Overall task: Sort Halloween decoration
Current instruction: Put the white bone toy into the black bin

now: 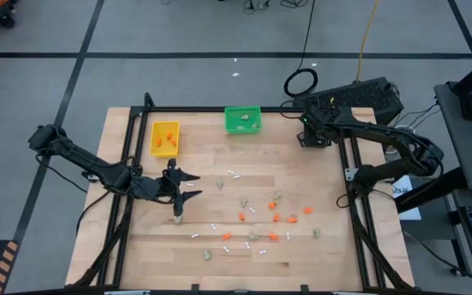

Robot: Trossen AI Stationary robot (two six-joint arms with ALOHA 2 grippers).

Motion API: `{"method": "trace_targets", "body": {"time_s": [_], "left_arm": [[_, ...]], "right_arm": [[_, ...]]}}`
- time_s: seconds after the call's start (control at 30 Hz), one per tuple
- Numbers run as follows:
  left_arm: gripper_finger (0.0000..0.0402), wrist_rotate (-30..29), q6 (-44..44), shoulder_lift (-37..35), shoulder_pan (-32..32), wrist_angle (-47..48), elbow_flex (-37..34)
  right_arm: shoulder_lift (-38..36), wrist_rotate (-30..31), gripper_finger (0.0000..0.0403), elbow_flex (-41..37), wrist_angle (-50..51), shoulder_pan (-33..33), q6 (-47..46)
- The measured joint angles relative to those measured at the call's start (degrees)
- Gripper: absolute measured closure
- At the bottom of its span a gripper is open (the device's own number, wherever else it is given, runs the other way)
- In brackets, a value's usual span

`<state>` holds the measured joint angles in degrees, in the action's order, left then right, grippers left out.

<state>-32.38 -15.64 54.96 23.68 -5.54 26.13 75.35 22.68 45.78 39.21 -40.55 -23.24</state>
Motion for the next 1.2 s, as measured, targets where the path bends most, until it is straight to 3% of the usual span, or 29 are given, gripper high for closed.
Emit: {"method": "trace_targets", "body": {"time_s": [0.13, 0.3, 0.47, 0.6, 0.9, 1.2], "left_arm": [[0.018, 0.0, -0.3, 0.0, 0.0, 0.0, 0.0], [0.018, 0.0, -0.3, 0.0, 0.0, 0.1, 0.0], [0.018, -1.2, 0.0, 0.0, 0.0, 0.1, 0.0], [0.018, -1.1, -0.1, 0.0, 0.0, 0.5, 0.0], [0.018, -0.9, -0.5, 2.5, 0.1, 8.6, 0.0], [0.018, 6.4, -7.5, 6.1, -0.8, 16.2, 2.3]], "right_arm": [[-2.0, -0.2, 0.029, 0.0, -0.1, 1.5, 1.4], [-10.1, -0.3, 0.0287, 0.0, -1.6, 8.1, 1.0], [-18.7, -0.2, 0.0288, 0.0, -3.4, 21.2, -2.7], [-21.7, 0.0, 0.0288, -3.9, -14.3, 33.6, -3.4], [-18.1, -0.3, 0.0289, -19.3, -56.2, 55.8, 11.5], [-10.0, 0.1, 0.0289, -20.4, -63.2, 63.5, 15.5]]}}
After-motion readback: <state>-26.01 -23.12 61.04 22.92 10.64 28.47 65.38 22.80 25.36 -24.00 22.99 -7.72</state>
